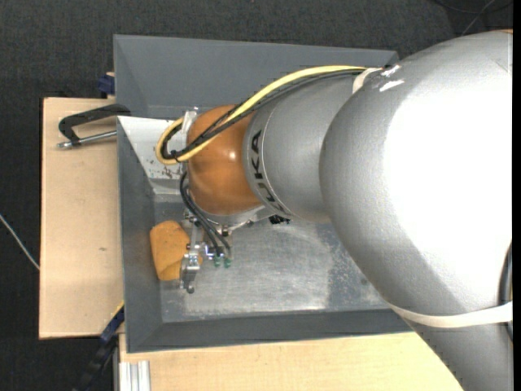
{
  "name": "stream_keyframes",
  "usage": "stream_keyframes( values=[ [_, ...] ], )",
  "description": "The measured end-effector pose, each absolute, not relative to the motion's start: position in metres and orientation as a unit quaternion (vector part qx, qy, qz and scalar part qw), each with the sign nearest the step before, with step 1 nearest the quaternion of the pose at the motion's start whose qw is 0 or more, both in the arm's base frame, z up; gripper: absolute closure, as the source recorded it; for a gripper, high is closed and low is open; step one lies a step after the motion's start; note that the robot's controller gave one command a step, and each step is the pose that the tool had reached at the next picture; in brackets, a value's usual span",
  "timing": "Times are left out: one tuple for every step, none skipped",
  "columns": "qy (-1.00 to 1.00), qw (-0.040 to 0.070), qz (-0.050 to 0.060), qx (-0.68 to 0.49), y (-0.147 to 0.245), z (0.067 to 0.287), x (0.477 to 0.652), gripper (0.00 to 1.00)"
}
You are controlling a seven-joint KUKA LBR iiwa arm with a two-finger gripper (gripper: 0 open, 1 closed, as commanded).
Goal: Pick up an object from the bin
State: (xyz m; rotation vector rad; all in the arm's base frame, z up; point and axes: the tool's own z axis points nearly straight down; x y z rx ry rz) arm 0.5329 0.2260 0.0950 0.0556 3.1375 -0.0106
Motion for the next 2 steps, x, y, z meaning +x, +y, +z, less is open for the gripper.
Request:
stream_keyframes(
  values=[
    [1.0, 0.0, -0.003, 0.017, 0.224, 0.094, 0.532, 1.0],
    [1.0, 0.005, 0.003, 0.023, 0.225, 0.235, 0.503, 1.0]
  ],
)
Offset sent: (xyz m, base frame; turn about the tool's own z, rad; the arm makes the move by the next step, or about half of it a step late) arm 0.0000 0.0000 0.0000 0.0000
